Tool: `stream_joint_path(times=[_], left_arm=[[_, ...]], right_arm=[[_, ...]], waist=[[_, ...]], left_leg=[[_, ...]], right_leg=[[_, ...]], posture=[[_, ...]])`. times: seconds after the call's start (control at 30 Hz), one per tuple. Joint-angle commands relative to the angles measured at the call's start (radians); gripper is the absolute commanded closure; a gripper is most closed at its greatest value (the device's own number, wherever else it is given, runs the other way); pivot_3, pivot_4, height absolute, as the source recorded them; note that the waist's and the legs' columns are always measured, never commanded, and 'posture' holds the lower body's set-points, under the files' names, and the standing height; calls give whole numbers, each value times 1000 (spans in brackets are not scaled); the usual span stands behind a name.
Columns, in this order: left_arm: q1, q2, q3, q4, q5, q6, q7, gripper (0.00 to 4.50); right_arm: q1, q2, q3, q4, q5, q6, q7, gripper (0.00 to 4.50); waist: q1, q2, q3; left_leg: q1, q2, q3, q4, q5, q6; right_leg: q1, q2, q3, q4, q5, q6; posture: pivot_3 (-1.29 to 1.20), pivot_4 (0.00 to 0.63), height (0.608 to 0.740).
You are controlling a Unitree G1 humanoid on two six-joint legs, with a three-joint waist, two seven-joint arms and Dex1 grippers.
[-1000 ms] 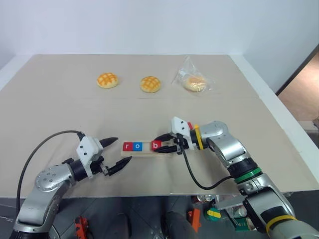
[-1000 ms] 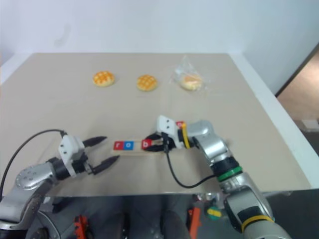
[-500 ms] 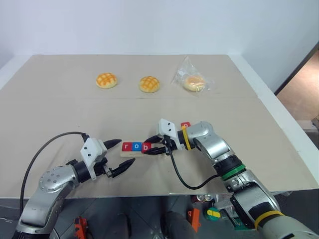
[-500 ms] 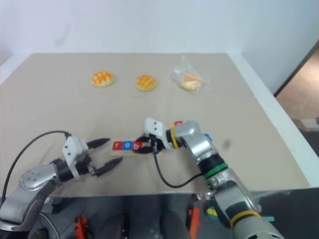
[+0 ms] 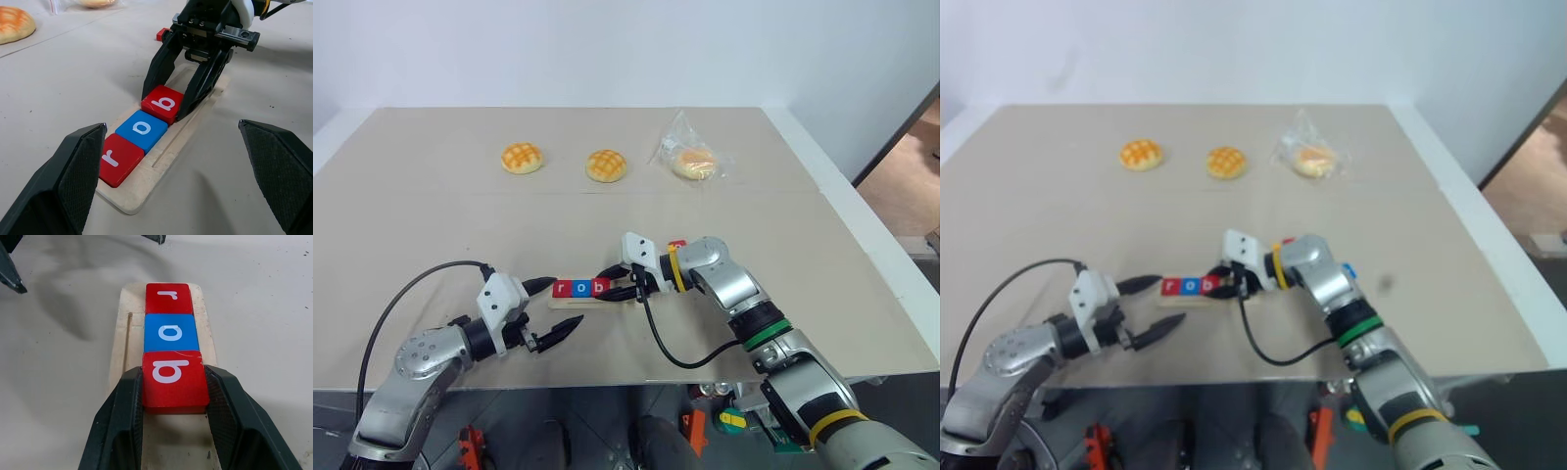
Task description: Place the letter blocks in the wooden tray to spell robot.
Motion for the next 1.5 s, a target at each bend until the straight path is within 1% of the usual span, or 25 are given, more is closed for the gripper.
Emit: stream_joint_path(times=[0.03, 0.27, 0.3, 0.37, 0.43, 0.47, 0.53, 0.57, 0.73, 0.93, 0.97, 1.0, 1.03, 1.17, 1.23, 1.27, 1.33, 1.37, 1.4, 1.5], left_arm=[[0, 12, 4, -40, 2, -4, 7, 0], [1, 21, -2, -39, 4, -1, 0, 0], [-2, 22, -4, -38, 4, -1, -1, 0], [-6, 24, -5, -35, 4, -1, -2, 0], [-9, 26, -6, -30, 4, -4, -5, 0], [-11, 26, -5, -27, 5, -5, -6, 0], [-15, 27, -6, -23, 6, -7, -8, 0], [-16, 27, -6, -22, 6, -8, -8, 0], [-20, 34, -10, -20, 8, -22, -24, 0], [-44, 44, 4, -46, -66, 19, -70, 0], [-45, 49, 7, -42, -71, 24, -74, 0], [-45, 52, 10, -39, -74, 27, -76, 0], [-46, 53, 14, -35, -74, 30, -75, 0], [-32, 53, 10, -23, -65, 24, -66, 0], [-26, 51, 9, -21, -62, 19, -63, 0], [-26, 52, 10, -21, -62, 20, -61, 0], [-27, 54, 11, -21, -62, 21, -61, 0], [-29, 56, 11, -20, -61, 21, -61, 0], [-31, 58, 13, -18, -61, 21, -61, 0], [-37, 59, 16, -12, -62, 19, -61, 0]], right_arm=[[-16, 12, -21, 4, 6, -11, -5, 2770], [-28, 18, -47, -31, 29, 21, -14, 2770], [-25, 18, -46, -33, 29, 21, -14, 2264], [-21, 17, -46, -35, 28, 21, -15, 1912], [-17, 16, -44, -36, 27, 21, -16, 1144], [-16, 15, -44, -36, 27, 19, -17, 997], [-14, 14, -45, -39, 29, 21, -17, 269], [-15, 13, -48, -41, 30, 19, -19, 23], [-21, 17, -93, -108, 74, 75, -46, 23], [25, 28, -218, -271, 173, 254, -181, 23], [75, 27, -228, -316, 165, 275, -230, 23], [112, 24, -233, -349, 159, 292, -266, 534], [148, 26, -234, -378, 150, 305, -303, 796], [239, 54, -209, -459, 122, 345, -430, 2136], [264, 66, -199, -478, 105, 346, -479, 2846], [269, 71, -199, -482, 101, 348, -499, 3276], [272, 78, -200, -482, 97, 348, -526, 3878], [272, 77, -197, -481, 93, 346, -533, 4283], [274, 77, -192, -484, 92, 345, -536, 4480], [286, 75, -169, -503, 86, 342, -539, 4480]], waist=[[0, 0, 0], [0, 0, 0], [0, 0, 0], [0, 0, 0], [0, 0, 0], [0, 0, 0], [0, 0, 0], [0, 0, 0], [0, 0, 0], [0, 0, 0], [0, 0, 0], [0, 0, 0], [0, -1, 0], [-1, 0, 0], [-6, 0, 0], [-7, 0, 0], [-6, 0, 0], [-5, 0, 0], [-4, 0, 0], [-4, 0, 0]], left_leg=[[0, 0, 0, 0, 0, 0], [0, 0, 0, 0, 0, 0], [0, 0, 0, 0, 0, 0], [0, 0, 0, 0, 0, 0], [0, 0, 0, 0, 0, 0], [0, 0, 0, 0, 0, 0], [0, 0, 0, 0, 0, 0], [0, 0, 0, 0, 0, 0], [0, 0, 0, 0, 0, 0], [-1, 0, 0, 0, 0, 0], [-1, 0, 0, 0, 0, 0], [-1, 0, 0, 0, 0, 0], [-1, 0, -1, -1, 0, 0], [-2, -1, -1, -2, 0, 0], [-2, 0, 1, -2, 0, 0], [-3, 0, 1, -2, 0, 0], [-3, 0, 1, -2, 0, 0], [-3, 0, 1, -2, 0, 0], [-3, 0, 0, -2, 0, 0], [-3, 0, 1, -2, 0, 0]], right_leg=[[0, 0, 0, 0, 0, 0], [0, 0, 0, 0, 0, 0], [0, 0, 0, 0, 0, 0], [0, 0, 0, 0, 0, 0], [0, 0, 0, 0, 0, 0], [0, 0, 0, 0, 0, 0], [0, 0, 0, 0, 0, 0], [0, 0, 0, 0, 0, 0], [0, 0, 0, 0, 0, 0], [0, 0, 0, 0, 0, 0], [0, 0, 0, 0, 0, 0], [0, 0, 0, 0, -1, 1], [0, 0, 0, 0, -1, 0], [-1, -1, 0, 0, -2, 0], [-3, 0, 1, 0, -2, 0], [-4, 0, 1, 0, -1, 0], [-4, 0, 1, 0, -1, 0], [-4, 0, 1, 1, -1, 0], [-4, 0, 1, 1, -1, 0], [-4, 0, 1, 0, -1, 0]], posture=[[0, 150, 740], [0, 150, 740], [0, 150, 740], [0, 150, 740], [0, 150, 740], [0, 150, 740], [0, 150, 740], [0, 150, 740], [0, 150, 740], [0, 150, 740], [0, 150, 740], [0, 150, 740], [0, 150, 740], [0, 150, 740], [0, 150, 740], [0, 150, 740], [0, 150, 740], [0, 150, 740], [0, 150, 740], [0, 150, 740]])
